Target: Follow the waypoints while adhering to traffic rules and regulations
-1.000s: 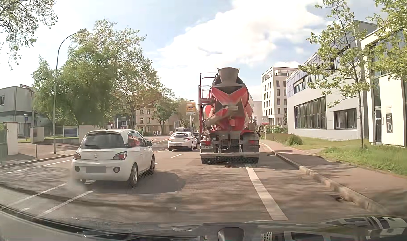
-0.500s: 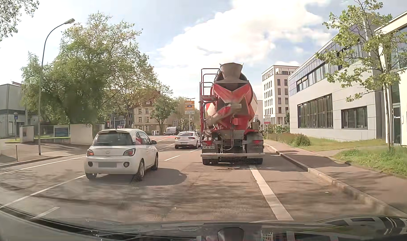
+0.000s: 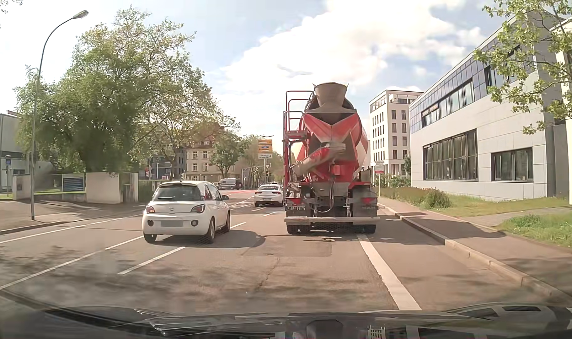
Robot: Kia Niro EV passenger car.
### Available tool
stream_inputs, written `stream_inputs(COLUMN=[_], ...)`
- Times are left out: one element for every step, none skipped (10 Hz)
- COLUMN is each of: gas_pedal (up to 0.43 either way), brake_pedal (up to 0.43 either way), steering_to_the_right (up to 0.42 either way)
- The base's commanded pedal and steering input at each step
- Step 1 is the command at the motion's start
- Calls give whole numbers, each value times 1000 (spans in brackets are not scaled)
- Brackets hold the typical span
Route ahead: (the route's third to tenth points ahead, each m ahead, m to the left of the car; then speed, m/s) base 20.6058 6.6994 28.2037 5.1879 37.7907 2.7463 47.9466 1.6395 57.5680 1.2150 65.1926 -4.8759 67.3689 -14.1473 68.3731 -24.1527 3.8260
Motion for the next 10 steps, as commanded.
stream_inputs(gas_pedal=[0, 0, 0, 0, 0, 0, 0, 0, 0, 0], brake_pedal=[91, 91, 85, 85, 73, 73, 73, 73, 85, 91], steering_to_the_right=[6, 7, 8, 8, 9, 12, 15, 18, 23, 26])
